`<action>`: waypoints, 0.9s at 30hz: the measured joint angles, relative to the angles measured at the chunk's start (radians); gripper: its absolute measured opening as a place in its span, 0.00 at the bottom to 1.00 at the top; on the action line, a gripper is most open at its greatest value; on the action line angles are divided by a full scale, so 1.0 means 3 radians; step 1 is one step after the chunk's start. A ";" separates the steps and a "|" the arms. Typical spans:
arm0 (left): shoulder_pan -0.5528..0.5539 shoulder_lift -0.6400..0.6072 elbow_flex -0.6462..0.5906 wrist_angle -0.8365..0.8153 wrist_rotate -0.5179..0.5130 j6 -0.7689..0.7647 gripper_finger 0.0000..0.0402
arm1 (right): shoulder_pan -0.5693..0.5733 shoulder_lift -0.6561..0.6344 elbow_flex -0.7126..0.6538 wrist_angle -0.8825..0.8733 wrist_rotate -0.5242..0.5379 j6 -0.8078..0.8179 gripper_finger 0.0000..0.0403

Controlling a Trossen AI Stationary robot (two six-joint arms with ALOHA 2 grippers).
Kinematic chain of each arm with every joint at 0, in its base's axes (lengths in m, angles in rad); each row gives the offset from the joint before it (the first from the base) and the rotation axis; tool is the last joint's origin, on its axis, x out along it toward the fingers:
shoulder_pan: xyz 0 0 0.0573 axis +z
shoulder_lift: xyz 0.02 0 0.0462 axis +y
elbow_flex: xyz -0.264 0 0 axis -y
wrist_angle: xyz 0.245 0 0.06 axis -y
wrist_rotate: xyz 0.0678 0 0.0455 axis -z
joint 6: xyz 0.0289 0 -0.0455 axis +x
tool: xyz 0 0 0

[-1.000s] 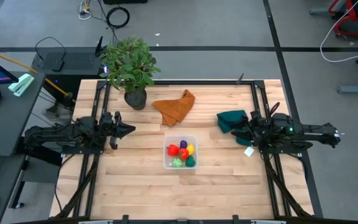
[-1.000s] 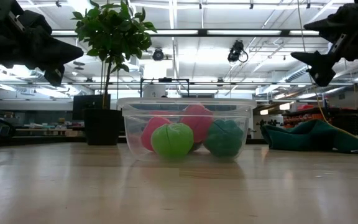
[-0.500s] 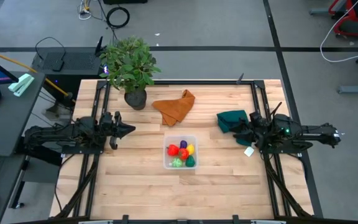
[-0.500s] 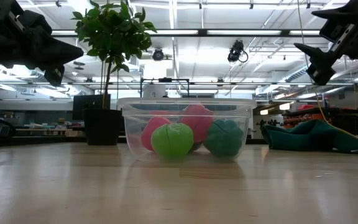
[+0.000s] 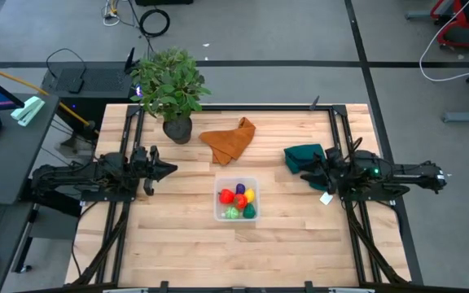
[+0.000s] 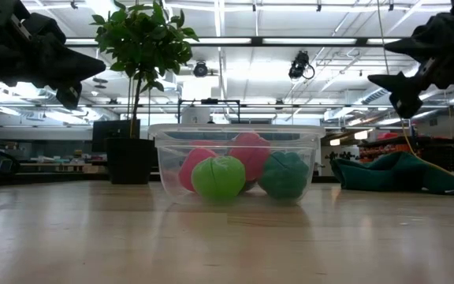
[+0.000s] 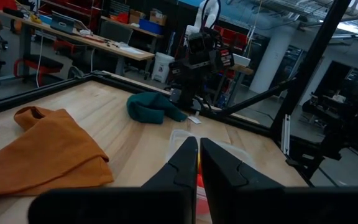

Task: Pick and placing Produce into tupperware
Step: Return to Home Position

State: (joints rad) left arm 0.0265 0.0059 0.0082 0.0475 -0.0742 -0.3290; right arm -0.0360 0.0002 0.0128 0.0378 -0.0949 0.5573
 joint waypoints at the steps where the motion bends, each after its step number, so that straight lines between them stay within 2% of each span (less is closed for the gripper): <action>1: 0.0000 0.0001 0.0000 0.0000 0.0000 0.0000 0.06 | 0.0000 0.0000 0.0000 0.0003 -0.0017 -0.0025 0.49; 7: 0.0001 0.0001 0.0000 0.0000 0.0000 0.0002 0.08 | 0.0000 0.0000 0.0006 -0.0017 -0.0035 -0.0458 0.38; 11: 0.0000 0.0001 0.0000 0.0000 0.0000 0.0001 0.09 | 0.0000 0.0001 0.0029 -0.0113 -0.0034 -0.1026 0.19; 14: 0.0001 0.0001 0.0000 0.0000 0.0000 0.0001 0.10 | 0.0000 0.0007 0.0032 -0.0122 -0.0034 -0.1214 0.04; 18: 0.0001 0.0001 0.0000 0.0000 0.0000 0.0001 0.09 | 0.0000 0.0008 0.0037 -0.0133 -0.0031 -0.1288 0.02; 27: 0.0000 0.0000 -0.0001 0.0000 0.0000 0.0001 0.06 | 0.0000 0.0009 0.0042 -0.0141 -0.0042 -0.1846 0.00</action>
State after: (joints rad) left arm 0.0265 0.0059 0.0078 0.0475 -0.0742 -0.3286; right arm -0.0360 0.0029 0.0254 -0.0044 -0.1074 0.0036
